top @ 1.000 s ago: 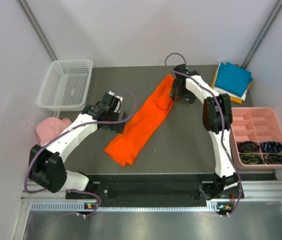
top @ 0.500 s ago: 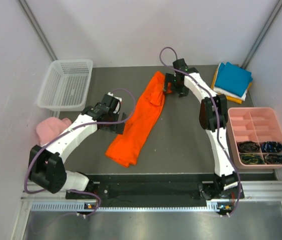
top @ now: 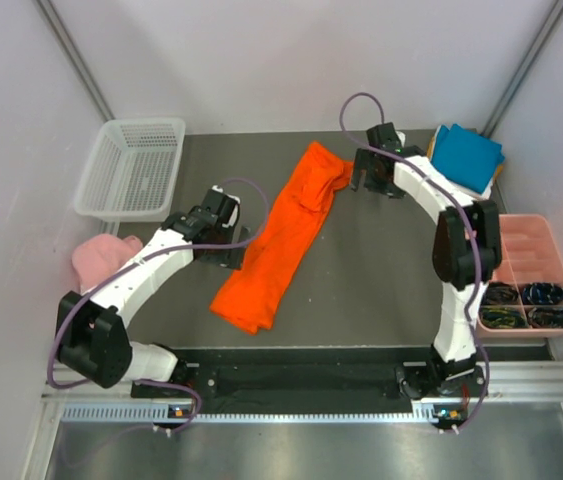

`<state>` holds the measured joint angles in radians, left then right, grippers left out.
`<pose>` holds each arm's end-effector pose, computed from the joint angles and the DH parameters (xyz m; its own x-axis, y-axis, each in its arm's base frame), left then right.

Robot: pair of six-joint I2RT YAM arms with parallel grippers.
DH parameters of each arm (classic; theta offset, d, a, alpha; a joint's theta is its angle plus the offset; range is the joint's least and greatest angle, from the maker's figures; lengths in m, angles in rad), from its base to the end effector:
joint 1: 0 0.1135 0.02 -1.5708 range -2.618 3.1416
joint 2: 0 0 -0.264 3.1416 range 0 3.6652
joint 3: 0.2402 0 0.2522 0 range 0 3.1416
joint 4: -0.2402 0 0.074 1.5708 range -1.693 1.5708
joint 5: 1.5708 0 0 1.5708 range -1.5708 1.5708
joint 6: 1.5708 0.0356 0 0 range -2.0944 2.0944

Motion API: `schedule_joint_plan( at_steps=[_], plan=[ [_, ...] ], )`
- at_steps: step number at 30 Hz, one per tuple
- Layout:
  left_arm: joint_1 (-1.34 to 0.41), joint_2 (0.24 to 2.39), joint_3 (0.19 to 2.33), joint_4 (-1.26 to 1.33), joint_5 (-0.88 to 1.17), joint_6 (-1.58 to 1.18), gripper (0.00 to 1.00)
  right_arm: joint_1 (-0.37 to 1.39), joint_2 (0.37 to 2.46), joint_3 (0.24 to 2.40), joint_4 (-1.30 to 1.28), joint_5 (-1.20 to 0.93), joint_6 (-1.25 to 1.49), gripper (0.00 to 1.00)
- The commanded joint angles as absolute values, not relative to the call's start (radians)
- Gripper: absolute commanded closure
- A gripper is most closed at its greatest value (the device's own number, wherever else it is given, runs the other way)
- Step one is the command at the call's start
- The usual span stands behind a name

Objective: Fold and stack the t-shirts
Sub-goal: Rotate the tshirt 90 degrees

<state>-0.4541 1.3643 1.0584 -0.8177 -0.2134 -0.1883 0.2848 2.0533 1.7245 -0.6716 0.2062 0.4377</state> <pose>0.2411 -0.1093 0.2572 -0.8608 0.2166 -0.4605 0.1886 0.9762 0.1066 0.4363 0.1201 0.2334 -0.8032 0.1971 -0.5621 0.1894 0.9792 0.0728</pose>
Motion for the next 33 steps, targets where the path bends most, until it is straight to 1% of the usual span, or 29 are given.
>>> schedule_joint_plan(
  at_steps=[1, 4, 5, 8, 13, 17, 19, 25, 29, 33],
  plan=[
    [-0.453, 1.319, 1.091, -0.828, -0.229, -0.18, 0.01, 0.278, 1.852, 1.552, -0.623, 0.232, 0.471, 0.01],
    [-0.457, 1.335, 1.082, -0.85, -0.143, -0.163, 0.03, 0.278, 1.755, 1.445, -0.591, 0.19, 0.491, 0.01],
    [-0.462, 1.338, 1.078, -0.85, -0.131, -0.161, 0.03, 0.278, 1.734, 1.381, -0.566, 0.166, 0.494, 0.01],
    [-0.489, 1.354, 1.066, -0.856, -0.107, -0.172, 0.04, 0.282, 1.666, 1.307, -0.554, 0.144, 0.508, 0.01],
    [-0.552, 1.362, 1.059, -0.867, -0.107, -0.209, 0.05, 0.31, 1.602, 1.261, -0.554, 0.14, 0.505, 0.01],
    [-0.577, 1.377, 1.049, -0.812, -0.191, -0.215, 0.04, 0.319, 1.577, 1.235, -0.554, 0.123, 0.509, 0.01],
    [-0.577, 1.425, 1.071, -0.813, -0.231, -0.213, 0.04, 0.328, 1.557, 1.221, -0.552, 0.104, 0.511, 0.01],
    [-0.575, 1.595, 1.146, -0.833, -0.504, -0.225, 0.01, 0.347, 1.505, 1.181, -0.54, 0.072, 0.515, 0.01],
    [-0.555, 1.701, 1.192, -0.798, -0.535, -0.21, 0.01, 0.347, 1.486, 1.16, -0.545, 0.057, 0.509, 0.01],
    [-0.511, 1.749, 1.236, -0.776, -0.543, -0.19, 0.01, 0.347, 1.467, 1.14, -0.545, 0.051, 0.499, 0.01]
  ],
)
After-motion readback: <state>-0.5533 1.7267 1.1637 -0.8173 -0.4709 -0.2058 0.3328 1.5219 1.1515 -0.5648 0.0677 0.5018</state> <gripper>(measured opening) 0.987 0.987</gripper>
